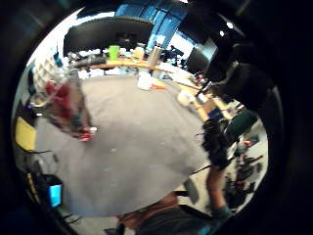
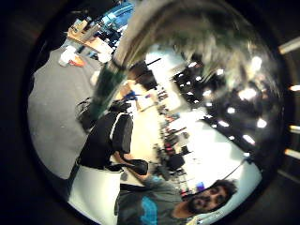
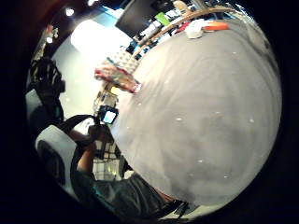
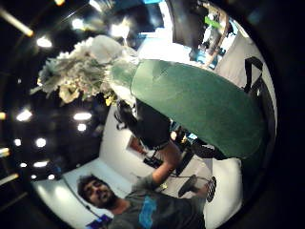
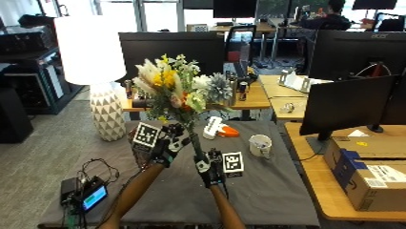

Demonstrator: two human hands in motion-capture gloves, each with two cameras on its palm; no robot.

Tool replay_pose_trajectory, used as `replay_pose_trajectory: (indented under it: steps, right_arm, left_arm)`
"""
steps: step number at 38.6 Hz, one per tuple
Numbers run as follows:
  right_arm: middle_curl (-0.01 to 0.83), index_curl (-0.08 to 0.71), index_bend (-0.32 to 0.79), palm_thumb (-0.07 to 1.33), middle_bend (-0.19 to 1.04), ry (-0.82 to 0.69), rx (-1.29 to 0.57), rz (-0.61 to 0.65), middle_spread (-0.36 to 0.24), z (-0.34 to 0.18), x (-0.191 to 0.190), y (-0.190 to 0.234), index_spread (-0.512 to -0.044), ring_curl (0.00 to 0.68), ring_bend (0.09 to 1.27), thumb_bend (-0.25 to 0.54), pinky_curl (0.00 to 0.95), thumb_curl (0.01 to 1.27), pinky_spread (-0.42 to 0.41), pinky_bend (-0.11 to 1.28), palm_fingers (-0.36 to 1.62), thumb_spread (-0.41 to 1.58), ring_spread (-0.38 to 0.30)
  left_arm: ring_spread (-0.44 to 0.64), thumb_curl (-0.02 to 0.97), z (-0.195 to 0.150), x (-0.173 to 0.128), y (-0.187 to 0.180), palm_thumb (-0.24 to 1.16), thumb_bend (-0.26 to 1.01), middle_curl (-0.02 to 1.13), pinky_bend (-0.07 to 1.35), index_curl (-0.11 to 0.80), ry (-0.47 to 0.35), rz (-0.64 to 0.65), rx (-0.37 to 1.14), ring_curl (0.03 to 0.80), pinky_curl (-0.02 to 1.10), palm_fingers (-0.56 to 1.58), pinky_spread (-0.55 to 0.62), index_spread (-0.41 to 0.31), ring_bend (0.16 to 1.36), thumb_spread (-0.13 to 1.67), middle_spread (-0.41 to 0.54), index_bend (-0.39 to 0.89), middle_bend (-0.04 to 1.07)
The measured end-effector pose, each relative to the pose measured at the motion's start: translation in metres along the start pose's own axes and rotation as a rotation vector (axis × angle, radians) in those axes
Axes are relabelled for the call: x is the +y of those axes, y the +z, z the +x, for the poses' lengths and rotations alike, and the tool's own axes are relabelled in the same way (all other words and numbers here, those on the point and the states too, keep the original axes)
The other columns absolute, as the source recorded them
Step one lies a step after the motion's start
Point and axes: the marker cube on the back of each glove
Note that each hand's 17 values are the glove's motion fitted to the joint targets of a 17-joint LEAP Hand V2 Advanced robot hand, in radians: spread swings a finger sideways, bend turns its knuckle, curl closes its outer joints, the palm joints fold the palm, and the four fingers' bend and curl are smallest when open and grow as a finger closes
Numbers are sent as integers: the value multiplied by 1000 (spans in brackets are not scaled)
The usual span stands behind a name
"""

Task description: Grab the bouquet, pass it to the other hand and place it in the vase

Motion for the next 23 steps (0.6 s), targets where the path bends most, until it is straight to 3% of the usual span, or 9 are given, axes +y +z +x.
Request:
replay_pose_trajectory:
  steps: [10,16,21,23]
  right_arm:
    - [602,513,194,999,707,-13,-162,-73,-166,-6,7,36,-238,549,956,-23,496,674,-297,757,1345,672,-196]
    - [610,533,197,990,711,-6,-195,-138,-162,-3,14,63,-235,547,945,-23,495,675,-296,760,1332,706,-199]
    - [614,543,188,989,710,-5,-188,-194,-162,-2,16,72,-235,548,948,-21,493,677,-299,761,1327,733,-199]
    - [615,548,191,989,706,1,-165,-216,-160,-1,15,73,-236,549,952,-20,490,678,-298,752,1320,746,-200]
  left_arm:
    - [-14,310,18,-11,15,402,-13,390,435,212,127,-61,194,353,407,570,85,29,644,990,-33,81,197]
    - [-122,354,6,-17,18,556,43,365,492,249,192,-49,209,329,392,898,-79,-86,623,1044,-107,159,161]
    - [-228,379,8,-9,24,624,50,368,597,275,47,-74,358,342,416,1144,-266,-168,604,1066,-193,156,159]
    - [-274,394,11,-6,25,649,48,408,604,277,38,-70,358,361,426,1263,-310,-192,622,1047,-228,129,254]
